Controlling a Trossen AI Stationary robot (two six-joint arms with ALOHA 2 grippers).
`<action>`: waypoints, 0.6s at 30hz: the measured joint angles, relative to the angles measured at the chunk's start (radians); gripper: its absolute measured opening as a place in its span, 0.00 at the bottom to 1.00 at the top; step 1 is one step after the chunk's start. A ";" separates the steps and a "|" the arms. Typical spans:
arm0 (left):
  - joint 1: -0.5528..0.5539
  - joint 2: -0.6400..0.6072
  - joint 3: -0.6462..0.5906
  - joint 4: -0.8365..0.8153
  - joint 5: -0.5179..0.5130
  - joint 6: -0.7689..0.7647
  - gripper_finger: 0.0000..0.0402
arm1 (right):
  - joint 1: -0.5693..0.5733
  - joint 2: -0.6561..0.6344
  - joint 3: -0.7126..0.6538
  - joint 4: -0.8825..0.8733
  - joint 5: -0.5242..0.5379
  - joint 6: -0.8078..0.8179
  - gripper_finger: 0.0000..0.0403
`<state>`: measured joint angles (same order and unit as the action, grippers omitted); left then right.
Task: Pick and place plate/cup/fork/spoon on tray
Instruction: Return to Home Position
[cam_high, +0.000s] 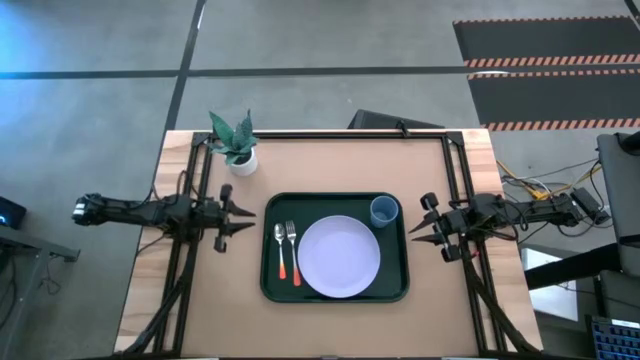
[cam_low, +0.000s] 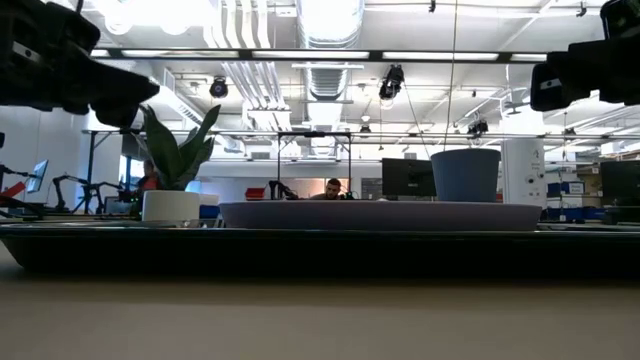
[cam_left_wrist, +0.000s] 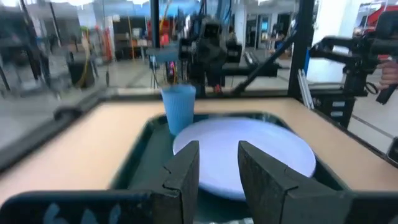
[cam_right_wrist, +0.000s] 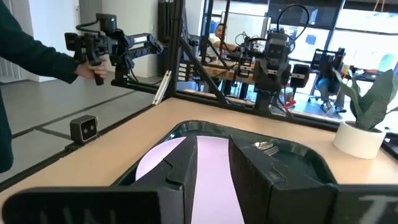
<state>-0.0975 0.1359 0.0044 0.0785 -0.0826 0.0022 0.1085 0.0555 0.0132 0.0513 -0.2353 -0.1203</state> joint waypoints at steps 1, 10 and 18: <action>0.000 -0.003 0.000 0.019 0.000 0.023 0.23 | 0.000 -0.001 0.000 0.006 0.000 -0.011 0.20; 0.000 -0.034 0.000 0.034 -0.039 0.091 0.23 | -0.001 -0.001 0.000 0.026 0.069 -0.043 0.20; 0.018 -0.048 0.000 0.032 -0.029 0.116 0.23 | -0.050 -0.001 0.000 0.010 0.078 -0.037 0.20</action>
<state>-0.0791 0.0877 0.0044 0.1110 -0.1116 0.1183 0.0581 0.0547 0.0135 0.0612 -0.1577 -0.1574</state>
